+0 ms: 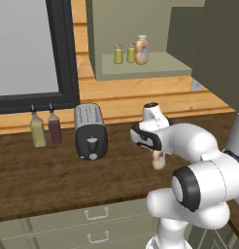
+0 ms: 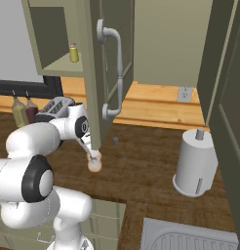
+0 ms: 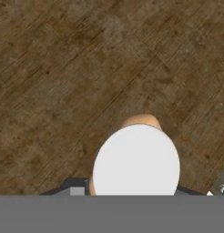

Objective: Put the shaker and condiment bottle from the counter next to their counterparts in the cabinet.

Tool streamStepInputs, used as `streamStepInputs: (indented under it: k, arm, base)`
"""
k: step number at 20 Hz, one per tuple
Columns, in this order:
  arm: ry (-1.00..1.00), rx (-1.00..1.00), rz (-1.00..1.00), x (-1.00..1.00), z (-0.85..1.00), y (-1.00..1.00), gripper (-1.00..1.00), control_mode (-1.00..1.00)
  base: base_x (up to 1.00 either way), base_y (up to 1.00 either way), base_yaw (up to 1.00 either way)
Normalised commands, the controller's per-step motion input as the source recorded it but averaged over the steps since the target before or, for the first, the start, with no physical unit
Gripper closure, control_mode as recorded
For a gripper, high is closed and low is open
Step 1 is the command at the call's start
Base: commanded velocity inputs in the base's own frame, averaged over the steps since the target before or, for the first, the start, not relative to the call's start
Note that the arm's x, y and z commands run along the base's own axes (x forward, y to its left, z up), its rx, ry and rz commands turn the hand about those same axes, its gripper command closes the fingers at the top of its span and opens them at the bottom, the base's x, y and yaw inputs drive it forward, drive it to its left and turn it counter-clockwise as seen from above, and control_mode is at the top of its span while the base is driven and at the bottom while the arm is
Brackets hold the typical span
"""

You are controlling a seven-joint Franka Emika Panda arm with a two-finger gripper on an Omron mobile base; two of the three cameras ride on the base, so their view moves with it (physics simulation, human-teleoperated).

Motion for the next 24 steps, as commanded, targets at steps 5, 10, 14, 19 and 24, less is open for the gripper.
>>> streamStepInputs:
  k: [5,10,14,19,24]
  arm:
    - [-0.02,0.00,0.01,0.00,0.42,0.09,1.00,-1.00]
    - [0.00,0.00,0.03,0.00,0.66,0.01,1.00,-1.00]
    - [0.00,0.00,0.05,0.00,0.74,0.00,1.00,-1.00]
    - [0.00,0.01,0.07,0.00,0.70,0.00,1.00,-1.00]
    - [-0.03,0.06,0.09,0.00,0.64,0.00,1.00,-1.00]
  base:
    - [0.00,0.00,0.00]
    - [0.00,0.00,0.00]
    - [0.00,0.00,0.00]
    - [0.00,0.00,0.00]
    - [0.00,0.00,0.00]
